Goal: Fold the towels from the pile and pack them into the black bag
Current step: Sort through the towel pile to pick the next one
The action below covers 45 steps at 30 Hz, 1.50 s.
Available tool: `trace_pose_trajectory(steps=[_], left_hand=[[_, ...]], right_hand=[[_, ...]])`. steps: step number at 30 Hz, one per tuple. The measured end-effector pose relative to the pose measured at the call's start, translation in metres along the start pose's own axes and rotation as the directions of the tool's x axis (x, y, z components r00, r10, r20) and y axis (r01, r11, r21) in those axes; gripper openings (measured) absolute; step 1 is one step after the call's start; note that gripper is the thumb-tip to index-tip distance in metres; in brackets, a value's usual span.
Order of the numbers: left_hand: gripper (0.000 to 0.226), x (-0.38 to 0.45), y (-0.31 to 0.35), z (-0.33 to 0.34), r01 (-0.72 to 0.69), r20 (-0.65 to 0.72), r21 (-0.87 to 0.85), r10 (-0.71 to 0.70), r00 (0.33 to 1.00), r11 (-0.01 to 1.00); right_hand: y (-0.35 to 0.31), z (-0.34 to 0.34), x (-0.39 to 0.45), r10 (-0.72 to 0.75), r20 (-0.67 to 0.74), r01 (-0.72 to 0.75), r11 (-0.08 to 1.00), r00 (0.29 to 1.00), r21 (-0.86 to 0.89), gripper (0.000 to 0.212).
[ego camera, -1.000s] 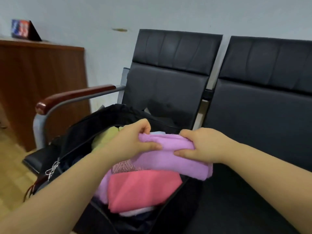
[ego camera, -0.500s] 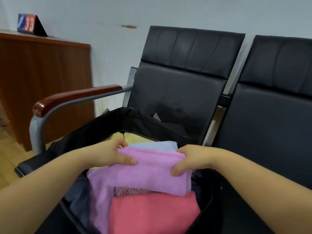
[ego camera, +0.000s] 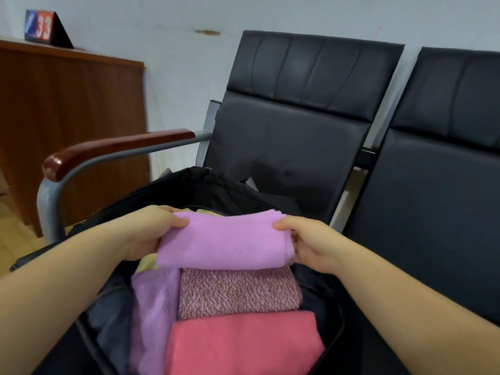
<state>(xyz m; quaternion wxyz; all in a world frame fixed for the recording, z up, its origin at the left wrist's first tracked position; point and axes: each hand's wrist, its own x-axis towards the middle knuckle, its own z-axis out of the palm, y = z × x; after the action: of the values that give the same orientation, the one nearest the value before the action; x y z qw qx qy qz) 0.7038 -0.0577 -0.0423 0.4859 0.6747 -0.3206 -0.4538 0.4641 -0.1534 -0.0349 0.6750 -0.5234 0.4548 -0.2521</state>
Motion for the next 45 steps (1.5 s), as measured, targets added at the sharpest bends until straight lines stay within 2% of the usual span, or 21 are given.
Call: trace_pose_trajectory(steps=[3,6,8,10,12,13,17,22,25,27,30,32,34,35,36,38,39,40,41,43,45], left_hand=[[0.024,0.017,0.000,-0.006,-0.023,-0.123,0.125,0.039,0.992,0.992],[0.030,0.032,-0.003,-0.007,0.064,-0.118,0.182,-0.043,0.992,0.981],[0.021,0.041,-0.002,-0.001,0.163,-0.078,0.192,-0.151,0.986,0.968],[0.026,0.053,0.000,0.006,0.198,-0.056,0.221,-0.190,0.980,0.955],[0.031,0.073,0.000,0.012,0.162,-0.104,0.230,-0.141,0.985,0.960],[0.030,0.083,0.002,0.016,0.139,-0.147,0.216,-0.109,0.983,0.966],[0.042,0.105,0.008,0.032,-0.014,-0.285,0.305,0.105,0.953,0.952],[0.058,0.133,-0.001,0.046,-0.083,-0.356,0.313,0.199,0.913,0.946],[0.064,0.135,-0.015,0.056,-0.093,-0.317,0.418,0.242,0.917,0.904],[0.067,0.134,-0.025,0.058,-0.047,-0.265,0.526,0.216,0.940,0.849],[0.063,0.129,-0.034,0.059,0.023,-0.251,0.666,0.195,0.948,0.746],[0.060,0.117,-0.028,0.059,0.068,-0.270,0.811,0.268,0.925,0.582],[0.059,0.105,-0.019,0.058,0.046,-0.216,0.912,0.381,0.899,0.409],[0.058,0.100,-0.016,0.058,0.000,-0.151,0.938,0.410,0.899,0.345],[0.058,0.097,-0.015,0.060,-0.060,-0.066,0.954,0.401,0.914,0.293],[0.061,0.092,-0.022,0.066,-0.172,0.112,0.959,0.256,0.960,0.225],[0.065,0.090,-0.030,0.068,-0.199,0.167,0.956,0.160,0.973,0.214],[0.067,0.089,-0.037,0.068,-0.212,0.195,0.953,0.099,0.976,0.217],[0.068,0.089,-0.043,0.067,-0.216,0.203,0.949,0.079,0.976,0.231],[0.068,0.088,-0.049,0.065,-0.214,0.201,0.942,0.075,0.977,0.258],[0.066,0.082,-0.044,0.064,-0.194,0.189,0.957,0.044,0.981,0.218]], right_hand=[[-0.003,0.017,0.012,0.112,0.010,-0.112,0.987,0.994,0.115,0.026],[-0.007,0.025,0.026,0.159,-0.048,-0.150,0.976,0.986,0.155,0.021],[-0.008,0.024,0.041,0.132,-0.117,-0.109,0.977,0.984,0.183,0.037],[-0.007,0.020,0.060,0.047,-0.171,-0.017,0.985,0.984,0.171,0.067],[-0.008,0.018,0.078,-0.057,-0.219,0.077,0.994,0.974,0.080,0.089],[-0.009,0.016,0.087,-0.117,-0.249,0.119,0.993,0.961,-0.007,0.092],[-0.017,0.016,0.114,-0.314,-0.365,0.210,0.932,0.877,-0.297,0.087],[-0.009,0.017,0.134,-0.476,-0.431,0.193,0.811,0.766,-0.553,0.082],[0.006,0.007,0.144,-0.482,-0.414,0.107,0.741,0.773,-0.663,0.085],[0.015,0.006,0.143,-0.455,-0.377,0.023,0.661,0.806,-0.750,0.086],[0.019,0.012,0.131,-0.479,-0.334,-0.105,0.442,0.812,-0.891,0.077],[0.024,0.020,0.116,-0.585,-0.248,-0.139,0.226,0.772,-0.964,0.073],[0.033,0.030,0.107,-0.714,-0.046,-0.039,0.026,0.699,-0.999,0.060],[0.037,0.034,0.103,-0.696,0.033,0.027,-0.020,0.717,-0.999,0.053],[0.038,0.036,0.098,-0.651,0.094,0.062,-0.072,0.753,-0.995,0.058],[0.039,0.032,0.099,-0.454,0.101,0.096,-0.035,0.885,-0.995,0.076],[0.040,0.026,0.102,-0.303,0.092,0.099,0.008,0.949,-0.995,0.076],[0.038,0.020,0.106,-0.173,0.077,0.090,0.069,0.982,-0.994,0.074],[0.034,0.016,0.107,-0.105,0.059,0.068,0.087,0.993,-0.994,0.072],[0.030,0.016,0.107,-0.063,0.056,0.062,0.089,0.996,-0.994,0.069],[0.026,0.019,0.099,-0.039,0.061,0.065,0.107,0.997,-0.992,0.066]])
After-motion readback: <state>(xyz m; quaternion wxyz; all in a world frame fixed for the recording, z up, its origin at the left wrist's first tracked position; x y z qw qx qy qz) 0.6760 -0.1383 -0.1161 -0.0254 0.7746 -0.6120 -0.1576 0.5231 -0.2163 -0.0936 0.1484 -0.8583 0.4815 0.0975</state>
